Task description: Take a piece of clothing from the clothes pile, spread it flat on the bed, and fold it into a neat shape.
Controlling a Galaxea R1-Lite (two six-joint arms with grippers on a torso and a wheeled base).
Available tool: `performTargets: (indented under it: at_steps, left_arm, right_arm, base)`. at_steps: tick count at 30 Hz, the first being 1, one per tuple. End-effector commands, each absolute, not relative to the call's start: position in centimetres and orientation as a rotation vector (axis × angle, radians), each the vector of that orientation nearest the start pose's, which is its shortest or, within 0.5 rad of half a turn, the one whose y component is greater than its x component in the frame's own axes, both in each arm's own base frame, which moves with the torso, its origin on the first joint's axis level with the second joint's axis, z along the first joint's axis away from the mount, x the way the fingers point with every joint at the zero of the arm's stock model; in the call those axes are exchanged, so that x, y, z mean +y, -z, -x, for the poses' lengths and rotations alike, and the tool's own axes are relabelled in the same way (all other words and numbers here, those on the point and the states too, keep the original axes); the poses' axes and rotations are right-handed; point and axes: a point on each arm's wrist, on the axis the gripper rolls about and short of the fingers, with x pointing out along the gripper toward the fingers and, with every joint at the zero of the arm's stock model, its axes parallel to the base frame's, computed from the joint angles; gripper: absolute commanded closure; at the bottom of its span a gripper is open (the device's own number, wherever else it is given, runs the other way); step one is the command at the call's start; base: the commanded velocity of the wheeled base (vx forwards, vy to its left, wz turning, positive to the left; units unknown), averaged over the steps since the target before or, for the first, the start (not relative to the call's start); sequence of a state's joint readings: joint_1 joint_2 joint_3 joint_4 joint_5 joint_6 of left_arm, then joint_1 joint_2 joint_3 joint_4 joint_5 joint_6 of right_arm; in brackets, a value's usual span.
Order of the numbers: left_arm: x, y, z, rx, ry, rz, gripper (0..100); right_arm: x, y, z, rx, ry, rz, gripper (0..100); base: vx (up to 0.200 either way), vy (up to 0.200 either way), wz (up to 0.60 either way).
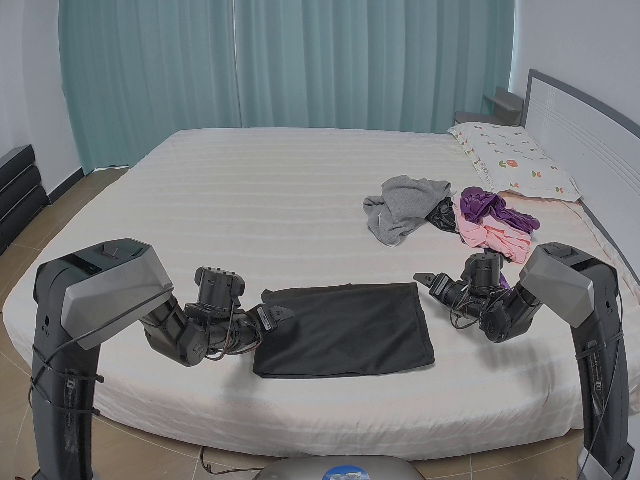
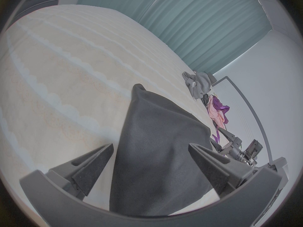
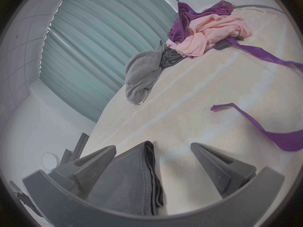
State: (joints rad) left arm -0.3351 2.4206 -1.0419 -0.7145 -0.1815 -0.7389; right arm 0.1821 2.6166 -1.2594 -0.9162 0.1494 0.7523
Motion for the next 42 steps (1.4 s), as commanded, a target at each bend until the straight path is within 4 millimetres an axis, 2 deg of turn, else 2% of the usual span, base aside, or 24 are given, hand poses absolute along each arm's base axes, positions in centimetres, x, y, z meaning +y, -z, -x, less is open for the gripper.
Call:
performTargets:
  at_steps: [1,4,5,19,31,42]
  left_arm:
    - [-14.3,2.9,-39.2,0.821,0.21,0.634,0]
    - [-14.4,3.2,-39.2,0.817,0.19,0.626,0]
    - [-14.4,3.2,-39.2,0.815,0.191,0.626,100]
    - [-14.0,2.6,-39.3,0.805,0.172,0.66,100]
    - [-14.0,1.3,-39.2,0.793,0.176,0.697,100]
    - [-13.9,1.3,-39.2,0.796,0.178,0.699,100]
  right_arm:
    - [8.7,4.9,-45.4,0.546,-0.143,-0.725,0]
    - [8.8,4.9,-45.4,0.547,-0.144,-0.724,0]
    - [8.8,4.9,-45.4,0.547,-0.144,-0.724,0]
    - [9.0,4.6,-45.4,0.543,-0.152,-0.727,0]
    - [8.9,4.6,-45.4,0.549,-0.148,-0.727,0]
    - [8.9,4.7,-45.4,0.553,-0.146,-0.726,0]
  base:
    - [0.0,0.0,0.0]
    - [0.0,0.0,0.0]
    - [0.0,0.0,0.0]
    - [0.0,0.0,0.0]
    - [0.0,0.0,0.0]
    - [0.0,0.0,0.0]
